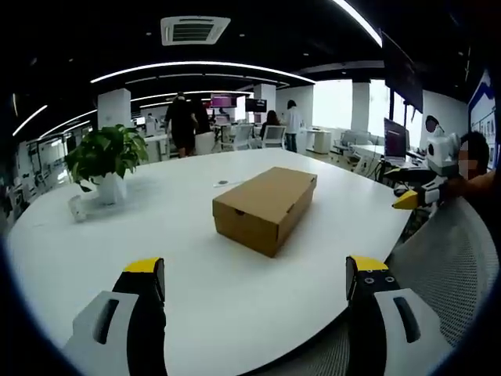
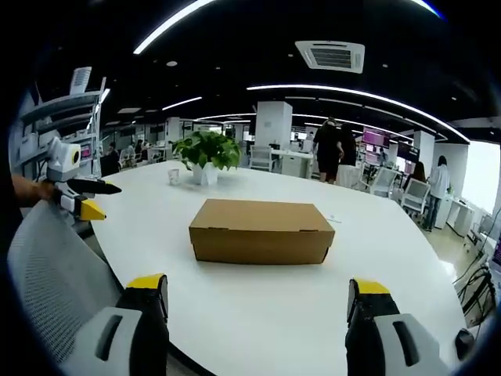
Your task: Operate the shoe box by opening the lid, removing the specified soft item, and placing it in the target area until the item is outside and the box remains undamaged.
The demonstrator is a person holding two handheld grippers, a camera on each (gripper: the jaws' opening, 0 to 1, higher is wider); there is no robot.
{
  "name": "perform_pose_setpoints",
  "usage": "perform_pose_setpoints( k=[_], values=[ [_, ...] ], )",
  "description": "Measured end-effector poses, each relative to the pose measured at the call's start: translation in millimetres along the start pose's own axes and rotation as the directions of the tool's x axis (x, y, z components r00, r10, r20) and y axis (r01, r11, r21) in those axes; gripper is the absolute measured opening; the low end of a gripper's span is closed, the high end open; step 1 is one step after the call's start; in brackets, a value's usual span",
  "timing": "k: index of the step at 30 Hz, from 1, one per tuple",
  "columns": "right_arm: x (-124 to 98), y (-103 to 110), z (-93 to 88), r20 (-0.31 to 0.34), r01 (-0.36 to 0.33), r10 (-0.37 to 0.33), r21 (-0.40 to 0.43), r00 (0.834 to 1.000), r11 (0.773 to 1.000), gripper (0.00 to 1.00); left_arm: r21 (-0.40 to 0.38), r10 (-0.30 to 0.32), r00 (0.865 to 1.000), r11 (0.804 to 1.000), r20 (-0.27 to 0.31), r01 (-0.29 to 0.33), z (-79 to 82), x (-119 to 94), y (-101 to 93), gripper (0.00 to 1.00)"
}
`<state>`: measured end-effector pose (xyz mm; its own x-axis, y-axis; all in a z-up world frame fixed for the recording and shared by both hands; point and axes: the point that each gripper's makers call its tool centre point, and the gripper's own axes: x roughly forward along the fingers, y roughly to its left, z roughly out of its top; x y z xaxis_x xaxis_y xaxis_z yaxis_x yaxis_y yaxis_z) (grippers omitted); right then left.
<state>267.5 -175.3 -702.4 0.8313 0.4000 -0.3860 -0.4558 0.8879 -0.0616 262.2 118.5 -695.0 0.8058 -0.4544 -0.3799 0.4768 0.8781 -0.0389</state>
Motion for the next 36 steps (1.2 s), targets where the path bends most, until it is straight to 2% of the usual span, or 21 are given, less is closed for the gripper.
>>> perform_pose_setpoints(
  k=[36],
  values=[
    [-0.3,0.7,0.2,0.000,-0.002,0.002,0.003,1.000,1.000,0.94,0.000,0.013,1.000,1.000,-0.013,-0.013,-1.9,-0.9,2.5,1.00]
  ],
)
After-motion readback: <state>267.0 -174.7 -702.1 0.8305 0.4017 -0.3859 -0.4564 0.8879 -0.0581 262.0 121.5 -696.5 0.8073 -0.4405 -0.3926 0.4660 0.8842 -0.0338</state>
